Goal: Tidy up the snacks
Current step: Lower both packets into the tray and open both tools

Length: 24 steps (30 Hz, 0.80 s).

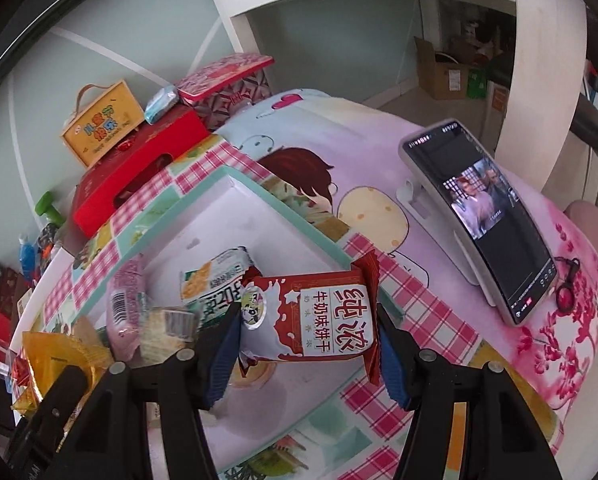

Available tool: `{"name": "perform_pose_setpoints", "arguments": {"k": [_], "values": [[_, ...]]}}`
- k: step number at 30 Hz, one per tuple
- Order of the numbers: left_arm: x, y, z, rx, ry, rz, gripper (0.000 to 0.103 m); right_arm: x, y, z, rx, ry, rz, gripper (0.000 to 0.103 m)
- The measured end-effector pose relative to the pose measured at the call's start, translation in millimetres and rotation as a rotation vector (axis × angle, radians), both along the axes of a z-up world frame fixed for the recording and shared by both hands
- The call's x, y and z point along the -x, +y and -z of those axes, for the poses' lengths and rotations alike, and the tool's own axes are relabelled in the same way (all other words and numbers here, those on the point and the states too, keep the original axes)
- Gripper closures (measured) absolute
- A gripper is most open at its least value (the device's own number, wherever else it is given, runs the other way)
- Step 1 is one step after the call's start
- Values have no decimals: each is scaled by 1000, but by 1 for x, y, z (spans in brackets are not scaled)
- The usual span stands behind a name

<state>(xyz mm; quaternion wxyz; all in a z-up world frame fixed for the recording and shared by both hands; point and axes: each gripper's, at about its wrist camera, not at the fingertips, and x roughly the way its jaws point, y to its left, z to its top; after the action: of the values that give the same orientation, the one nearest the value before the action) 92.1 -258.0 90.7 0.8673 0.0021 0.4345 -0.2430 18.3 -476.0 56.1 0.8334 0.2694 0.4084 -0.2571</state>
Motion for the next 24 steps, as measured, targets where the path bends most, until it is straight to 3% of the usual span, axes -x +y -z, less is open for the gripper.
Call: {"name": "perform_pose_setpoints", "arguments": {"k": [11,15,24], "values": [[6,-20,5,-35,-56,47,28,-4,-1,6,-20,3,-17,37],[7,-22,4,-32,-53,58,22,-5,-1,6,-19,14,-26,32],[7,-9,-7,-6,-31,23,21,-6,5,0,9,41,-51,19]]}}
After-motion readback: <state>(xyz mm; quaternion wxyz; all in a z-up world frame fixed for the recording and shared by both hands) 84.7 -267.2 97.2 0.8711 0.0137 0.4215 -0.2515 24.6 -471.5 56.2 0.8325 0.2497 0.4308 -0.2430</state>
